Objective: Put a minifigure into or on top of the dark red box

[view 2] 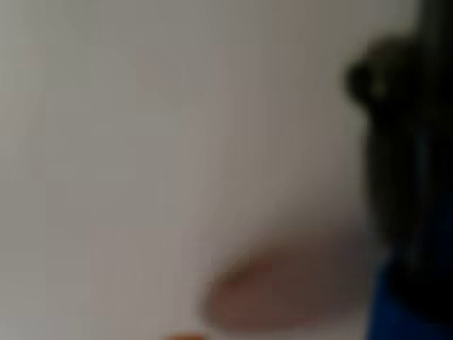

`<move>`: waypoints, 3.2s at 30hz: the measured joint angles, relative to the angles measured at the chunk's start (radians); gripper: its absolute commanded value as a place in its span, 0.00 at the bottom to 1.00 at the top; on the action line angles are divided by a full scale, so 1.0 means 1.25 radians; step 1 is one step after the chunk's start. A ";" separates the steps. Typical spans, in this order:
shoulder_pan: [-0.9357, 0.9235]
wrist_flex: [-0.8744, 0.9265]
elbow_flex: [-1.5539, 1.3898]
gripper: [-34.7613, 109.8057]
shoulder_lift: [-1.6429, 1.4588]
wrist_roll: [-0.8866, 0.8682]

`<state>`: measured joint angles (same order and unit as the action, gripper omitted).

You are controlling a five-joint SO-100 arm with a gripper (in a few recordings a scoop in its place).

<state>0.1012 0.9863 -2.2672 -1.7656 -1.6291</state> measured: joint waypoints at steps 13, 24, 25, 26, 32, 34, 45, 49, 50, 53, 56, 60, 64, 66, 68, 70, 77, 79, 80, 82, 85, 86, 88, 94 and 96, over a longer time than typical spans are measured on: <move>-0.034 -0.015 0.037 0.33 0.045 0.027; -0.049 -0.040 0.038 0.24 0.059 0.053; -0.049 -0.040 0.038 0.24 0.059 0.053; -0.049 -0.040 0.038 0.24 0.059 0.054; -0.070 0.036 0.088 0.24 0.025 0.163; -0.112 0.082 0.123 0.24 -0.022 0.244; -0.470 0.241 0.357 0.24 -0.099 0.724; -0.549 0.206 0.403 0.24 0.000 0.826; -0.566 0.202 0.428 0.24 0.039 0.843; -0.605 0.180 0.493 0.24 0.157 0.888; -0.617 0.173 0.566 0.31 0.270 0.920; -0.614 0.195 0.671 0.34 0.378 0.946; -0.604 0.225 0.664 0.34 0.364 0.961; -0.587 0.228 0.619 0.33 0.309 0.963; -0.562 0.236 0.547 0.32 0.207 0.973; -0.529 0.237 0.450 0.32 0.077 1.004; -0.221 0.218 0.102 0.24 -0.475 1.222; -0.102 0.243 0.039 0.24 -0.622 1.263; -0.040 0.248 0.006 0.24 -0.685 1.277; 0.086 0.252 -0.071 0.24 -0.811 1.298; 0.250 0.252 -0.205 0.24 -0.994 1.304; 0.296 0.252 -0.255 0.24 -1.050 1.316; 0.366 0.252 -0.355 0.24 -1.165 1.340; 0.465 0.301 -0.484 0.24 -1.296 1.358; 0.477 0.287 -0.523 0.24 -1.300 1.350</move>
<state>0.6980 1.3453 -2.9207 -3.3901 0.0583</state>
